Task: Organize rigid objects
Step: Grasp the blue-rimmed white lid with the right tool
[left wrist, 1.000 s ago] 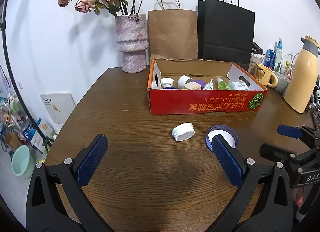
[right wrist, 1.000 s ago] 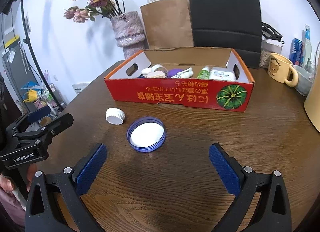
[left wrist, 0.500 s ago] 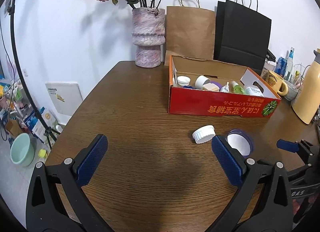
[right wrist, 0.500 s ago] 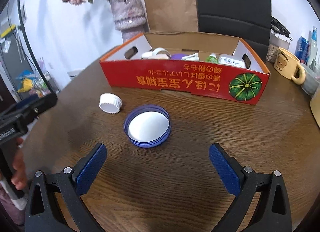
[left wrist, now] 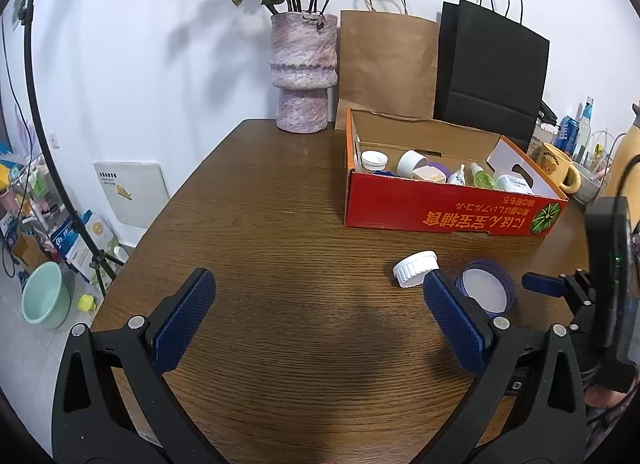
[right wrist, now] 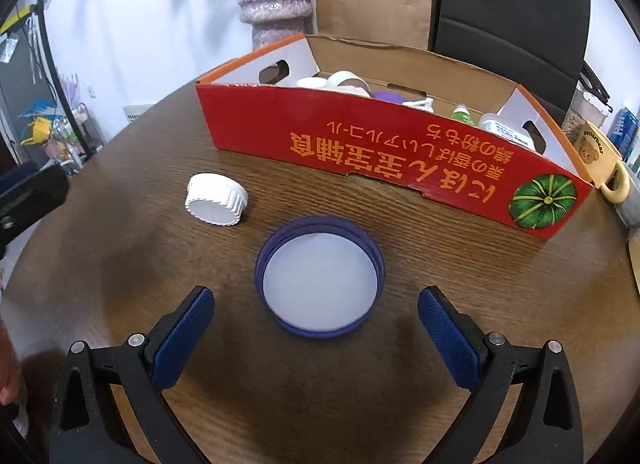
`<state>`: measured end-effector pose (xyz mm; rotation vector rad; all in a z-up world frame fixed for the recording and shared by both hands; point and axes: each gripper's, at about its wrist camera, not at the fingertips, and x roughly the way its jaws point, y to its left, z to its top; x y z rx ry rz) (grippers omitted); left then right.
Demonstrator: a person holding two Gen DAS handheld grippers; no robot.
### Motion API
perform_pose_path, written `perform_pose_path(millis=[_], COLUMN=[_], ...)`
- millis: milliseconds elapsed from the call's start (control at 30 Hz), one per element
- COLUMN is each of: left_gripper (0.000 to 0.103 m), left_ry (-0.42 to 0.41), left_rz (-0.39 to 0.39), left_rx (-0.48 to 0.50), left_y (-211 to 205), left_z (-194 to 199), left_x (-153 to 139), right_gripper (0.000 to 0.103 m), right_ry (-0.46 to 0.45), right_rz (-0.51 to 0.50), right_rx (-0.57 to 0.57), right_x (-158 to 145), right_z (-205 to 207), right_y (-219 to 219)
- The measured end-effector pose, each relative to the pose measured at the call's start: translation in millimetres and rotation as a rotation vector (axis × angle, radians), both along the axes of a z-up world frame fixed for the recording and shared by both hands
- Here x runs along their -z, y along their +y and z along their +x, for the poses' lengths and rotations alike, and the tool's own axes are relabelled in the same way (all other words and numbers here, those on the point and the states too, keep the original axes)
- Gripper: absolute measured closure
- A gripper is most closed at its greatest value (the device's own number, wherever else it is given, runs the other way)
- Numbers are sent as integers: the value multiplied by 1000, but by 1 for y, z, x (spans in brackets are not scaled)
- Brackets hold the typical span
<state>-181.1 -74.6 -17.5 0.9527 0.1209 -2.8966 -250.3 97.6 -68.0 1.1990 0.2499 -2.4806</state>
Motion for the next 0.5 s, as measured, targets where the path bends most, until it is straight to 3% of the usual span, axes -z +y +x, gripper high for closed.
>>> perform_pose_path(millis=[67,267,500], left_gripper=[0,0,0], left_ry=[2,6,2], left_rz=[1,1,-5], left_rx=[-1,-3,-5], left_y=[0,0,0], left_z=[0,1,0], left_x=[-1,-2,-1], right_gripper=[4,32,32], right_ry=[-5,-4,19], right_rz=[0,13,-12], right_rx=[-4,-6,-17], right_x=[1,2,-2], right_z=[-4,-8,-7], right_y=[-3,-9,-9])
